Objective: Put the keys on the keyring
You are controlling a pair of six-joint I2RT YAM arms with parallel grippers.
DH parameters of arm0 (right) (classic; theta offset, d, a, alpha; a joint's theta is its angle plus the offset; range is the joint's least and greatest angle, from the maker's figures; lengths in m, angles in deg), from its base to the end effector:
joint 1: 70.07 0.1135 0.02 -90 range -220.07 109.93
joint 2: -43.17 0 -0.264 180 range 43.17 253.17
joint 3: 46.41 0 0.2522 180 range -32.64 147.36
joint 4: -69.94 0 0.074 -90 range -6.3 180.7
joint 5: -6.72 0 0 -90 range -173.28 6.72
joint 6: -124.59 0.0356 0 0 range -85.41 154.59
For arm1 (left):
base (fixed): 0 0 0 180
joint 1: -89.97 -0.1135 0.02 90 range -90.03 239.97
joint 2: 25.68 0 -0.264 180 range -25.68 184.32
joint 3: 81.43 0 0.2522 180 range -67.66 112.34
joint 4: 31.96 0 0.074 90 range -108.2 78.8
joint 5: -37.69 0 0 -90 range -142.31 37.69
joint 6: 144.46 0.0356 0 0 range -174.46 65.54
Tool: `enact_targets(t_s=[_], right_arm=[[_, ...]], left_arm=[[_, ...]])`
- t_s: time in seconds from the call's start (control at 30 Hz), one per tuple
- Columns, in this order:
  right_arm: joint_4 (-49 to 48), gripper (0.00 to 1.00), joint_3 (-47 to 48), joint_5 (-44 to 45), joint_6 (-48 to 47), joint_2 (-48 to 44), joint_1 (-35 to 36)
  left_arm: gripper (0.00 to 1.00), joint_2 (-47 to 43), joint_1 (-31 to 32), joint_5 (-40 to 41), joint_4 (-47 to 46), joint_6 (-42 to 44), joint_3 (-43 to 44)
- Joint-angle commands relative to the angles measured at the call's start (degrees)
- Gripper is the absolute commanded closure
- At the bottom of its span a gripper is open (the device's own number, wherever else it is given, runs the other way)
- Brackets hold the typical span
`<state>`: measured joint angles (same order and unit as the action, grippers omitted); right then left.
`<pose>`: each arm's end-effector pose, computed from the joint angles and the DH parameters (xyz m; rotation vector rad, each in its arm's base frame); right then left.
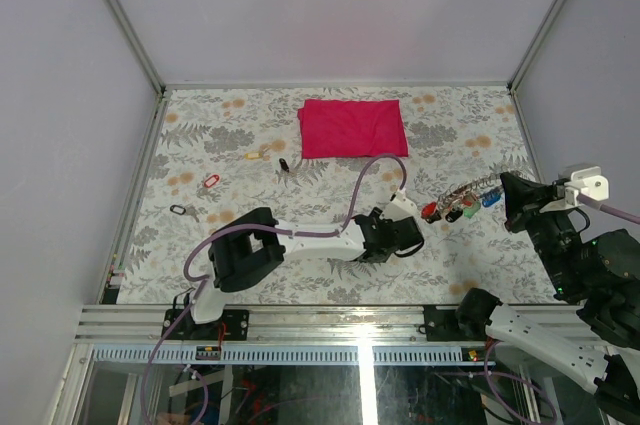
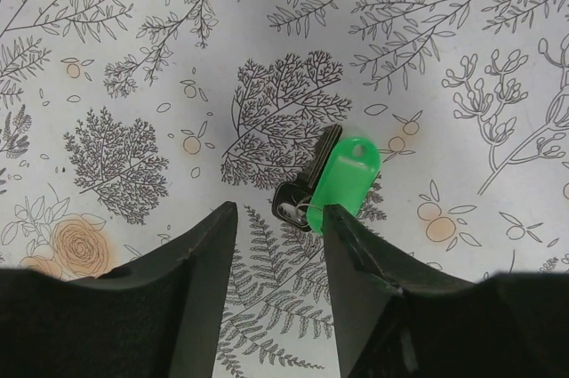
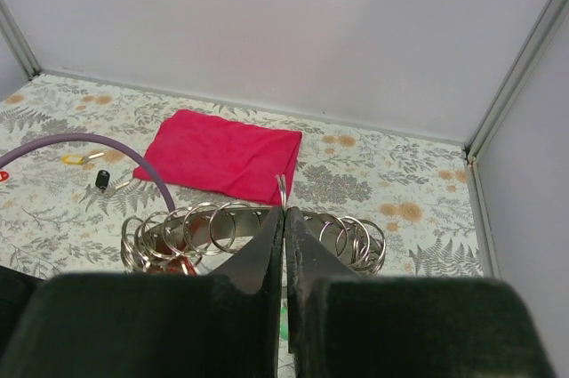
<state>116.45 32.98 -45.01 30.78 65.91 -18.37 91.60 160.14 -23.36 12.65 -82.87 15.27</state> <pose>0.0269 -0.0015 0.4442 -0.1311 1.4299 0.2225 0.1591 -0.3904 0.1640 0.7537 2.3717 0.0041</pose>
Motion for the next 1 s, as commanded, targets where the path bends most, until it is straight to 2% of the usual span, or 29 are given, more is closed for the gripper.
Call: enact_targets(t_s=[0.0,0.77,0.97], right_arm=[[-3.7,1.0,0.4,-0.4,0.1,0.8,0.1],[-3.9,1.0,0.3,-2.0,0.1,2.3,0.0],[-4.1,1.0,0.3,-2.2,-0.1,2.6,0.0]], left_arm=[[0.56,0.9,0.6,1.9,0.3,-1.8,2.9],[0.57,2.2,1.2,-0.5,-2.5,-3.0,2.0],[0.61,3.1,1.2,-0.4,-2.2,-3.0,1.8]])
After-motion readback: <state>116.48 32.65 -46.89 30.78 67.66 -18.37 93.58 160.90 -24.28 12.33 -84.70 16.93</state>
